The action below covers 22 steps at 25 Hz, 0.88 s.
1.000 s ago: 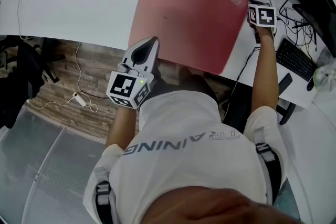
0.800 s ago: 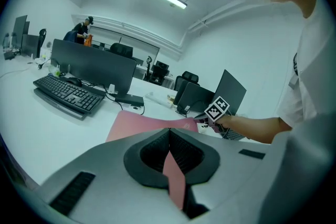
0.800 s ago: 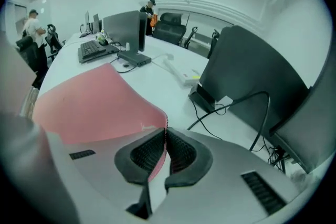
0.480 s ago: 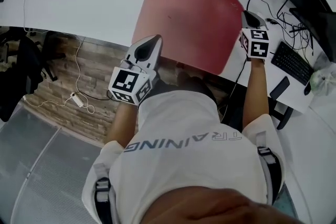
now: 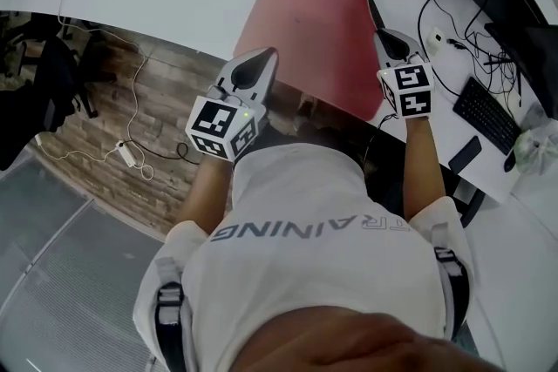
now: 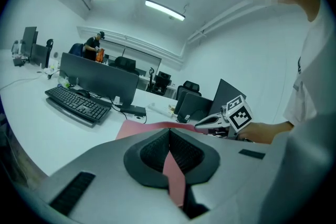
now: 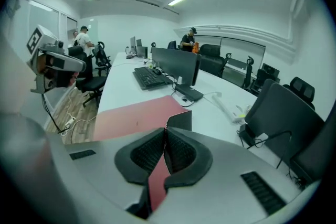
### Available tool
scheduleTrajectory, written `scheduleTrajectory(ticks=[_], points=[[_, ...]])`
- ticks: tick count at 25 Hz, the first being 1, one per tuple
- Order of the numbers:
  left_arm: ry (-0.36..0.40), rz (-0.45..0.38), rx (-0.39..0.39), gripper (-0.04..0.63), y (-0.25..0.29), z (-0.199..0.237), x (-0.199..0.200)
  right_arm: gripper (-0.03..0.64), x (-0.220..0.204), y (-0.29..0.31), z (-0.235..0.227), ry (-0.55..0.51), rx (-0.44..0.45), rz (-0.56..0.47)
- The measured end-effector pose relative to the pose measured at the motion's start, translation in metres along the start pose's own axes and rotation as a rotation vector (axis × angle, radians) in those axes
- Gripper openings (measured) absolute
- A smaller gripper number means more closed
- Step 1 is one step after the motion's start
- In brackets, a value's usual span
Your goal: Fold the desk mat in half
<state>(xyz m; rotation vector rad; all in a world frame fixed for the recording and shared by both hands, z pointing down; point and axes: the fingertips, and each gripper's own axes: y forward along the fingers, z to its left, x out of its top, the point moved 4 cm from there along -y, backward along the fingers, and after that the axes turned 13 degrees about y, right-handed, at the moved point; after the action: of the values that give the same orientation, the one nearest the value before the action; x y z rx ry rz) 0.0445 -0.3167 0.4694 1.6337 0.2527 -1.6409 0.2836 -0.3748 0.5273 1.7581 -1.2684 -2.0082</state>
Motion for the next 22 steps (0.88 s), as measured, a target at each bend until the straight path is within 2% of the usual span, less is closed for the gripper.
scheduleTrajectory(ticks=[5,11,22], points=[[0.001,-0.010,0.071,0.028,-0.025,0.004,-0.001,0.032,0.005,-0.002,0.041,-0.052,0.078,-0.009],[-0.003,-0.041,0.140,0.028,-0.069,0.021,-0.007,0.032,0.004,-0.004,0.085,-0.091,0.079,-0.012],[0.032,-0.084,0.047,0.028,-0.141,0.087,-0.004,0.032,0.016,0.030,0.166,-0.027,-0.053,0.015]])
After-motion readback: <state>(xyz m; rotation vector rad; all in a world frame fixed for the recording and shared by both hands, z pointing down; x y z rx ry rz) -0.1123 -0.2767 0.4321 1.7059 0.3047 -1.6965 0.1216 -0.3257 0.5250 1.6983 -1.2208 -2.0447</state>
